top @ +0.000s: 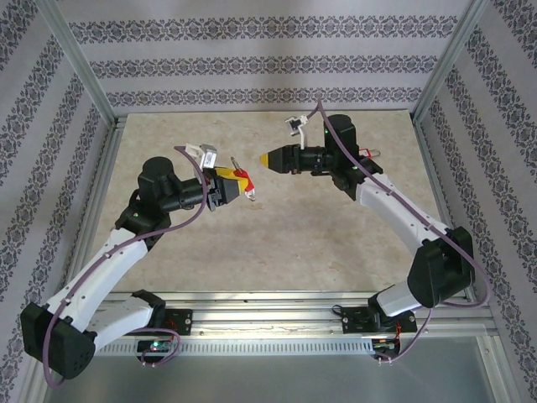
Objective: Unlock with the key
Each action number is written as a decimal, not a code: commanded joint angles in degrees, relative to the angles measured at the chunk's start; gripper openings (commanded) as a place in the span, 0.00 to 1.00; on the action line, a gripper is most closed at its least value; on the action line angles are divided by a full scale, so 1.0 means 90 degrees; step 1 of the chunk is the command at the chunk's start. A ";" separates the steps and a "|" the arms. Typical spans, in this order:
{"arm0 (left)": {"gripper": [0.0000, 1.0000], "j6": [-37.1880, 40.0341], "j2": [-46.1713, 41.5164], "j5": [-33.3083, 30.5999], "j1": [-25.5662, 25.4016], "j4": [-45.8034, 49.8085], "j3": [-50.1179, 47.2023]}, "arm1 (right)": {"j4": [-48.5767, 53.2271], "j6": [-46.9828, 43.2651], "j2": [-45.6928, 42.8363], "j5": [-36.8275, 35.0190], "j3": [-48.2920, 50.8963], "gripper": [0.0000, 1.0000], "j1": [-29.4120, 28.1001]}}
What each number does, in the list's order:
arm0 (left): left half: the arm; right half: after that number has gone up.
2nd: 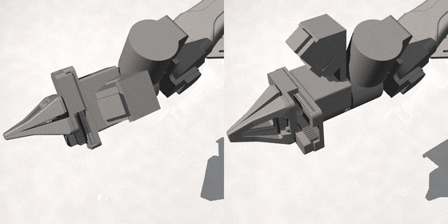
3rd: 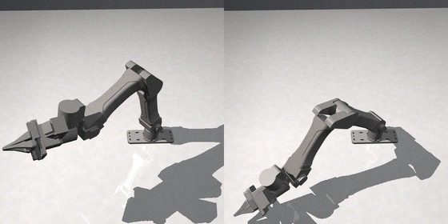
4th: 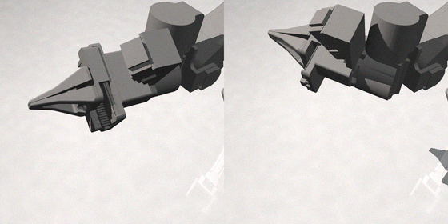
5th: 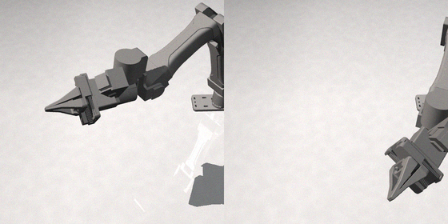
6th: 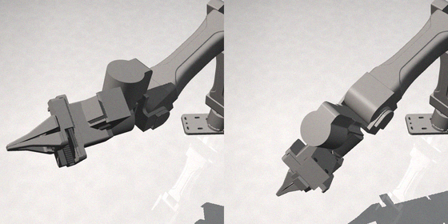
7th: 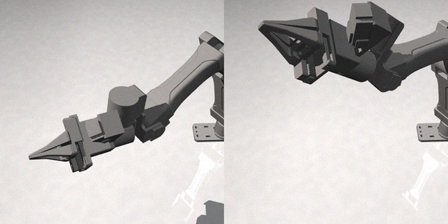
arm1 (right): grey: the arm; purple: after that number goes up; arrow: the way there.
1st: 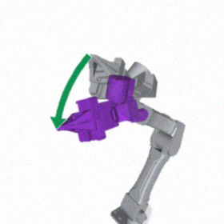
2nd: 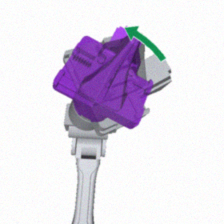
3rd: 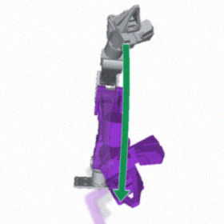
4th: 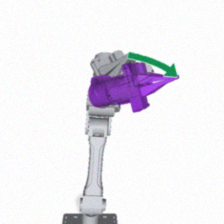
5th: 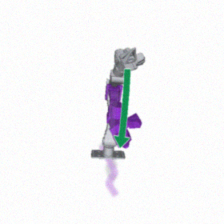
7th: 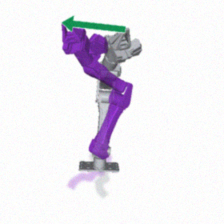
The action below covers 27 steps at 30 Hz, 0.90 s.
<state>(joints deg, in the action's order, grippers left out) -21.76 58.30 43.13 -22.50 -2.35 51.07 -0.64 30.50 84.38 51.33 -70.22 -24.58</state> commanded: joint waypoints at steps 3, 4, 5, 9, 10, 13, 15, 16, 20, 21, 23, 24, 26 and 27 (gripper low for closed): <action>0.00 0.1217 -0.0181 -0.0899 -0.0037 0.1469 0.0411 | 0.0074 -0.0183 -0.0429 -0.0313 0.0103 0.53 -0.0111; 0.00 0.1351 -0.0178 -0.1063 -0.0062 0.1671 0.0473 | 0.0133 -0.0231 -0.0460 -0.0421 0.0155 0.53 -0.0197; 0.00 0.1518 -0.0155 -0.1271 -0.0115 0.1924 0.0552 | 0.0172 -0.0291 -0.0492 -0.0557 0.0214 0.54 -0.0300; 0.00 0.2134 0.0010 -0.2200 -0.0481 0.2735 0.0807 | 0.0291 -0.0368 -0.0559 -0.1167 0.0256 0.56 -0.0726; 0.00 0.2247 0.0082 -0.2422 -0.0579 0.2917 0.0874 | 0.0332 -0.0400 -0.0553 -0.1333 0.0225 0.56 -0.0854; 0.00 0.2424 0.0239 -0.2937 -0.0867 0.3211 0.0964 | 0.0425 -0.0353 -0.0400 -0.1575 0.0088 0.55 -0.1125; 0.00 0.2483 0.0324 -0.3148 -0.1045 0.3278 0.1002 | 0.0533 -0.0352 -0.0230 -0.1692 -0.0024 0.53 -0.1250; 0.00 0.2486 0.0354 -0.3188 -0.1099 0.3270 0.0994 | 0.0559 -0.0359 -0.0178 -0.1782 -0.0040 0.52 -0.1292; 0.00 0.2467 0.0460 -0.3293 -0.1195 0.3253 0.0987 | 0.0490 -0.0237 -0.0068 -0.1747 -0.0021 0.49 -0.1391; 0.00 0.2466 0.0488 -0.3296 -0.1201 0.3264 0.1004 | 0.0492 -0.0261 -0.0077 -0.1747 -0.0012 0.48 -0.1411; 0.00 0.2471 0.0542 -0.3282 -0.1220 0.3279 0.1019 | 0.0561 -0.0307 -0.0082 -0.1805 -0.0030 0.46 -0.1482; 0.00 0.2476 0.0555 -0.3263 -0.1235 0.3279 0.1019 | 0.0588 -0.0321 -0.0078 -0.1816 -0.0040 0.44 -0.1505; 0.00 0.2467 0.0570 -0.3245 -0.1276 0.3236 0.1006 | 0.0648 -0.0321 -0.0053 -0.1880 -0.0033 0.42 -0.1532; 0.00 0.2466 0.0586 -0.3250 -0.1293 0.3235 0.1016 | 0.0616 -0.0306 -0.0038 -0.1875 -0.0014 0.41 -0.1539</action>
<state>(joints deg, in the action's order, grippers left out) -0.82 63.42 14.55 -32.84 26.63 58.15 4.67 28.32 83.64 35.64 -69.04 -37.76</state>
